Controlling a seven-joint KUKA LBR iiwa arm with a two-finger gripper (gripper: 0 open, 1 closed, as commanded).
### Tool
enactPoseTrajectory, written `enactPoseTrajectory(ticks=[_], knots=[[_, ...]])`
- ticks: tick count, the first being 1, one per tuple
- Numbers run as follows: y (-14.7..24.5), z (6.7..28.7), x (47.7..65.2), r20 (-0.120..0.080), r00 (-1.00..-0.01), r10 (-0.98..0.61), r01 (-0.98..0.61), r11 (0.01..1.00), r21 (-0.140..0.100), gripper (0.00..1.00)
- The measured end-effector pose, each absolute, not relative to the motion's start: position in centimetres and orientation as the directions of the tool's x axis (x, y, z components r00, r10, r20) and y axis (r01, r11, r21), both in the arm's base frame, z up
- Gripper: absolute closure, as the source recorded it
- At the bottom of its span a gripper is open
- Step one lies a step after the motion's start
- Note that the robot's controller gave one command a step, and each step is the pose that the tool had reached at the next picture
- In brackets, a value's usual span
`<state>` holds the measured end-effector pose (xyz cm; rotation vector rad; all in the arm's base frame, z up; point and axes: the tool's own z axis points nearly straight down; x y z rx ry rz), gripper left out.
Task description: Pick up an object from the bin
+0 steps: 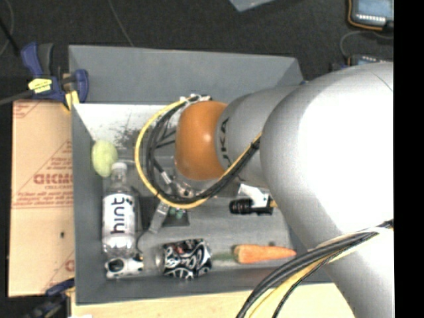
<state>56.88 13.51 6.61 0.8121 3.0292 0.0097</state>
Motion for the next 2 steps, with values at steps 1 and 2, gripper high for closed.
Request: enactPoseTrajectory(ticks=[1, 2], knots=[[12.9, 6.51, 58.06, -0.012, -0.981, 0.194, 0.194, 0.981, 0.01, 1.0], [12.67, 6.47, 58.33, -0.013, -0.988, 0.151, 0.151, 0.988, 0.01, 1.0]])
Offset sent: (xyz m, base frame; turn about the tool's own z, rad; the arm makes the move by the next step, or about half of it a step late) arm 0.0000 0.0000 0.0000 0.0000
